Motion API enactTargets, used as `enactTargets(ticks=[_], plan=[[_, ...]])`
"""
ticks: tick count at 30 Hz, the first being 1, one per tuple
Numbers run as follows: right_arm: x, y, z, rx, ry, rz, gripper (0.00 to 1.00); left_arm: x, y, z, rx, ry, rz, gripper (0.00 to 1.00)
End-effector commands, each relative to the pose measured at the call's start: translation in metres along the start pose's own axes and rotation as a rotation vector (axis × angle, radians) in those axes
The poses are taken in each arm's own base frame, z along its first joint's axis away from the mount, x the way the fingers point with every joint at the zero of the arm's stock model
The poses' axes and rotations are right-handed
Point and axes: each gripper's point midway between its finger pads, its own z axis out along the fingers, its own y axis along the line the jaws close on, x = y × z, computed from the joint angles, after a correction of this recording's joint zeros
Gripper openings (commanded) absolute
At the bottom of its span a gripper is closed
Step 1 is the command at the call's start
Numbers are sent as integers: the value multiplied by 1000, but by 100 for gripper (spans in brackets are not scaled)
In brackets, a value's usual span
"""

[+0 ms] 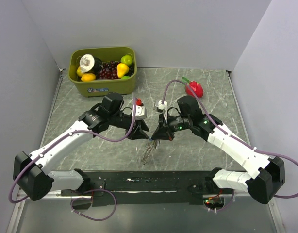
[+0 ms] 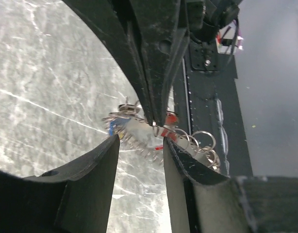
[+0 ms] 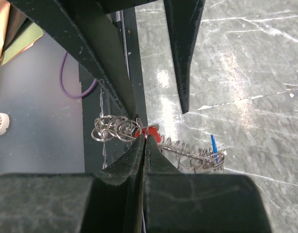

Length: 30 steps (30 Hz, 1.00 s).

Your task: Put the keys on the keyring

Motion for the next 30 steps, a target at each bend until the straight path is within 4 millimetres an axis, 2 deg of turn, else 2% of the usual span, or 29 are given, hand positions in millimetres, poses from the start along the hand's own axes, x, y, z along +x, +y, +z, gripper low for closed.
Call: enactTargets(ticks=[1, 7, 13, 17, 19, 22, 23, 29, 30], plan=[[-28, 6, -6, -1, -71, -92, 0, -19, -10, 1, 66, -36, 59, 46], [-27, 5, -5, 2, -72, -91, 0, -15, -13, 10, 101, -40, 51, 45], [-27, 5, -6, 7, -78, -94, 0, -12, -12, 15, 115, -35, 43, 38], [-27, 6, -6, 6, -78, -96, 0, -13, -12, 17, 126, -41, 49, 25], [-27, 6, -6, 8, -80, -96, 0, -11, -12, 18, 128, -40, 48, 22], [-28, 7, -7, 8, -83, -97, 0, -12, -15, 18, 150, -51, 51, 10], [-28, 8, -8, 5, -84, -99, 0, -13, -16, 18, 157, -56, 57, 1], [-31, 9, -9, 8, -97, -106, 0, -19, -19, 17, 149, -95, 66, 1], [-32, 10, -10, 6, -101, -102, 0, -15, -19, 18, 142, -102, 61, 1]])
